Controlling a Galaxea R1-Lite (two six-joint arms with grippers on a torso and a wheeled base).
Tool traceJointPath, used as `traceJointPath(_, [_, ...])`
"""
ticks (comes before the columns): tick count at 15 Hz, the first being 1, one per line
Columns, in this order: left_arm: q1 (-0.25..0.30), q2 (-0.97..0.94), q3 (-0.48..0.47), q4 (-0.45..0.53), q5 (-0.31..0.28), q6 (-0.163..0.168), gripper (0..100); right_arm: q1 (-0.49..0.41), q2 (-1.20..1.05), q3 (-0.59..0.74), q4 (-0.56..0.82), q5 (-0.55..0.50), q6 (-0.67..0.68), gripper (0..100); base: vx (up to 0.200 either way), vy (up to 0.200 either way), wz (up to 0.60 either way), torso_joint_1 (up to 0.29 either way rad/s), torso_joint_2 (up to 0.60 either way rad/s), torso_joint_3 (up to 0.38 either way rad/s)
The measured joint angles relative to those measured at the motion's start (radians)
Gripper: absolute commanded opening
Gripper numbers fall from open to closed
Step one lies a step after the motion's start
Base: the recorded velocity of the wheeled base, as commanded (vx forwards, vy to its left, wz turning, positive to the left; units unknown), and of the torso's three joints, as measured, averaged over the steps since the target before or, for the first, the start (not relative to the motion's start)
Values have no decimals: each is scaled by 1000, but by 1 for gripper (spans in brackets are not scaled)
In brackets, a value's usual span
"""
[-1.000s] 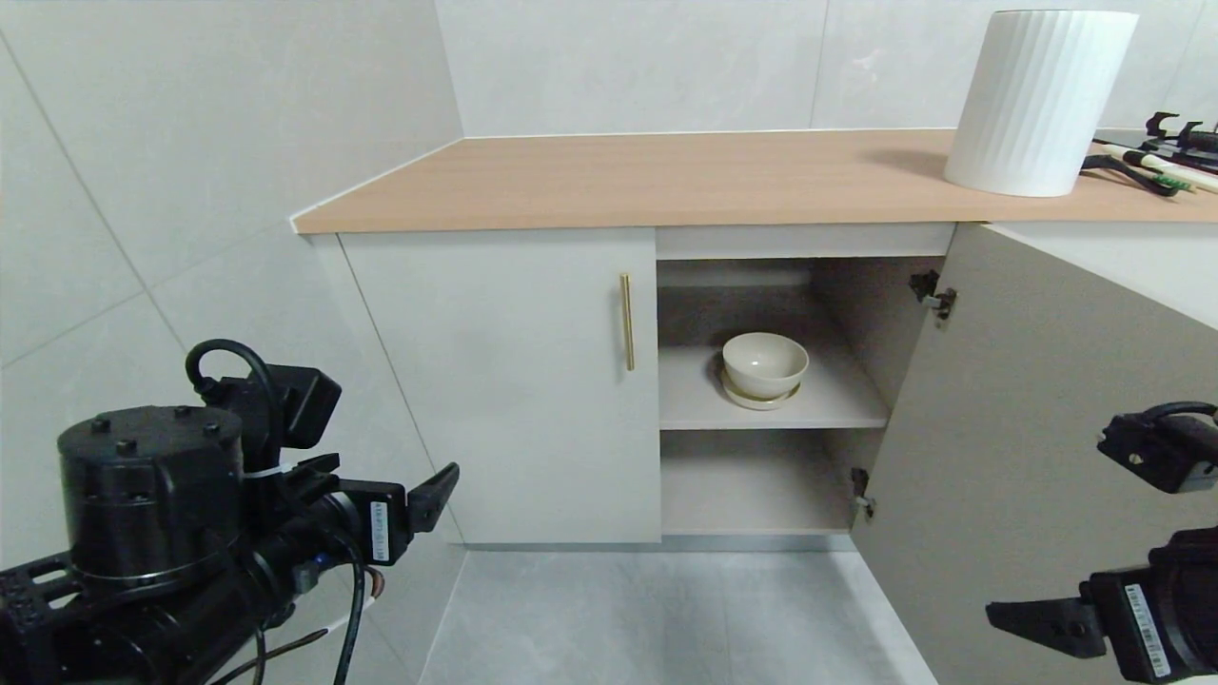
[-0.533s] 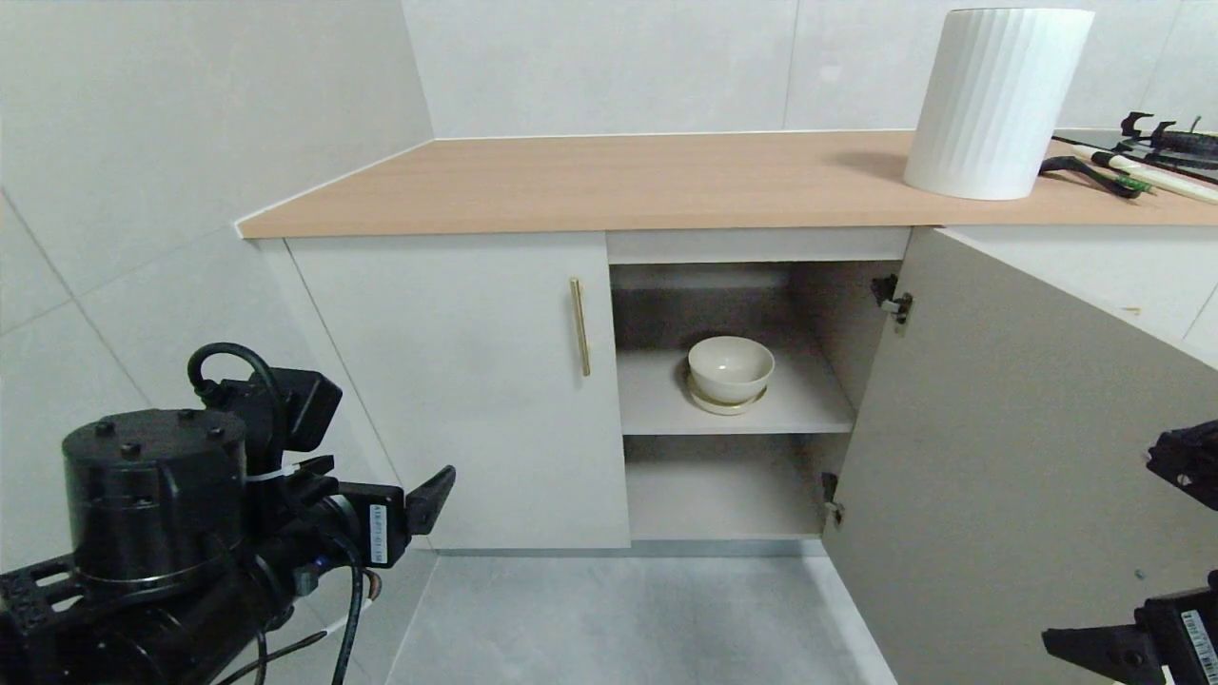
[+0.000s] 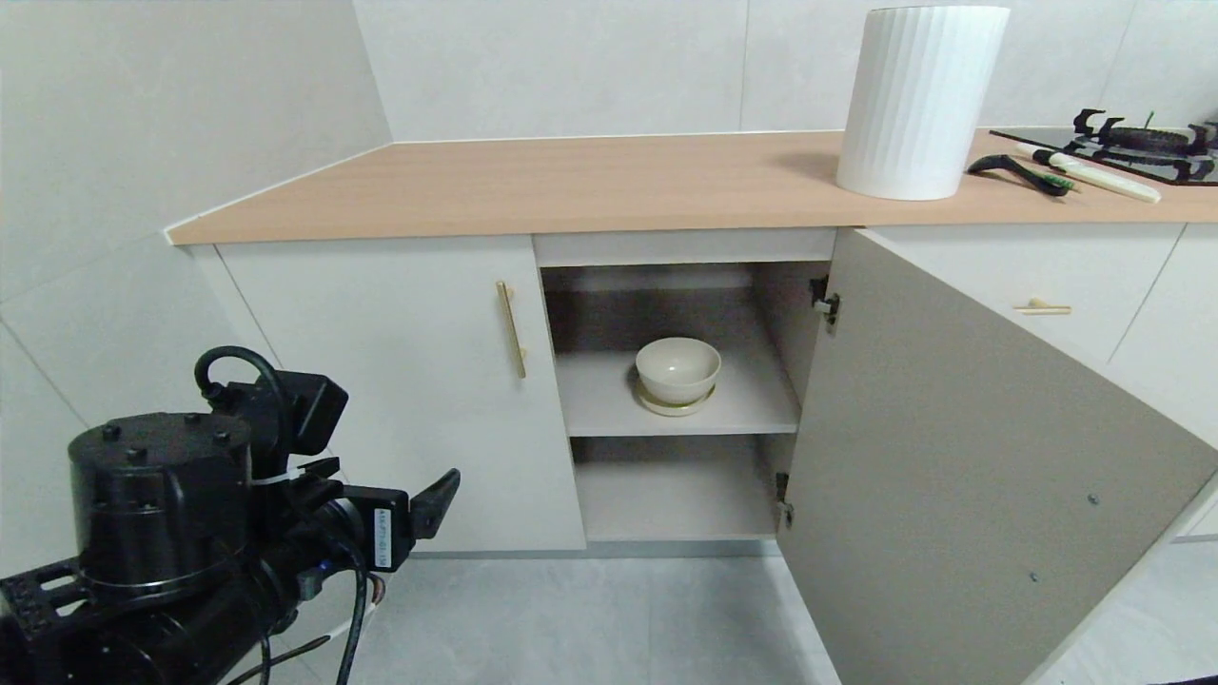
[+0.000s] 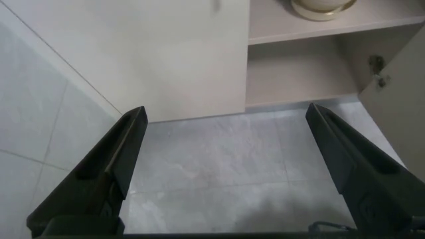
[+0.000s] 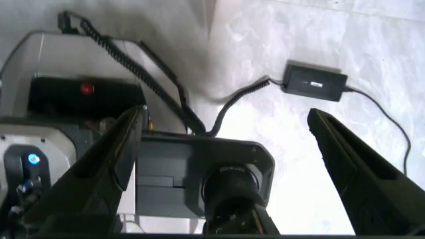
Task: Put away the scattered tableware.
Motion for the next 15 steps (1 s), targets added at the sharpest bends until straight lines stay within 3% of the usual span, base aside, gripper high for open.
traceJointPath(10, [0, -1, -1, 0, 0, -1, 100, -348, 16, -57, -26, -115, -76, 100, 0, 0, 0, 0, 0, 0])
traceJointPath(15, [0, -1, -1, 0, 0, -1, 100, -483, 103, -14, -277, -117, -94, 100, 0, 0, 0, 0, 0, 0])
